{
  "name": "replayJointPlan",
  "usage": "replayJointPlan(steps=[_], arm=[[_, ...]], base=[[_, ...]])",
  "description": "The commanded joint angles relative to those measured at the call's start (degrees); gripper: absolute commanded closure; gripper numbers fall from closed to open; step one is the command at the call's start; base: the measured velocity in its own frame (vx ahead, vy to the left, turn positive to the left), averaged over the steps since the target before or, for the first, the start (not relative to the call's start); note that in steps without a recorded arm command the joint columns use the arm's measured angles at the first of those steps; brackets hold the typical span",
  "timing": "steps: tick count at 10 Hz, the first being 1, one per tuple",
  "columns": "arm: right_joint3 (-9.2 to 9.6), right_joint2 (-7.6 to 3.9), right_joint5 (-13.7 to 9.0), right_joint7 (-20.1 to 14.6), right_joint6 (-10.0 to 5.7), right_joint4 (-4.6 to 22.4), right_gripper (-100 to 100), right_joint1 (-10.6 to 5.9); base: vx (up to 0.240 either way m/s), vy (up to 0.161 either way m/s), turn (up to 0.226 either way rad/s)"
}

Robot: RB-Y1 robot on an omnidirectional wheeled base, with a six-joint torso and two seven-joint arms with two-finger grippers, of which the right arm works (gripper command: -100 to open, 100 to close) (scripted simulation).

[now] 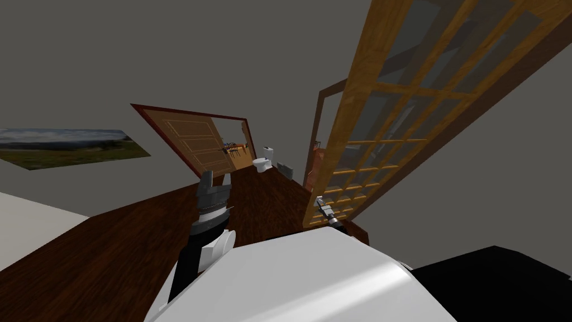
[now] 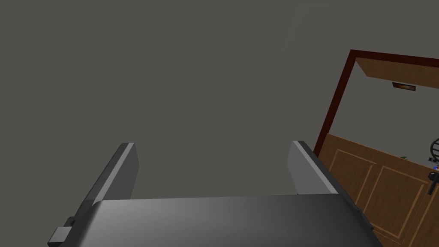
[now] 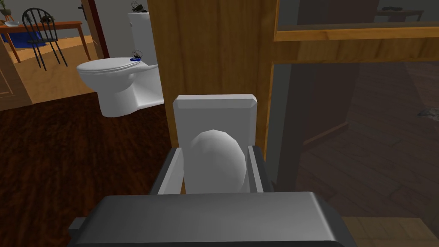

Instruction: Pull the door open

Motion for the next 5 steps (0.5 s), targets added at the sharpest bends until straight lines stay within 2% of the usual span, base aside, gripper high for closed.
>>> replayJointPlan(steps=[1, 3, 4, 5], arm=[[0.65, -0.81, 0.56, -0.45, -1.40, -1.08, 100, 2.05], [2.06, -2.17, 1.70, -1.80, -4.75, -1.12, 100, 4.39], [2.06, -2.17, 1.70, -1.80, -4.88, -1.12, 100, 4.39], [2.74, -2.83, 2.24, -2.45, -6.57, -1.14, 100, 5.53]], base=[[-0.017, -0.013, -0.035], [-0.023, -0.018, -0.046], [-0.022, -0.017, -0.039], [-0.016, -0.023, -0.042]])
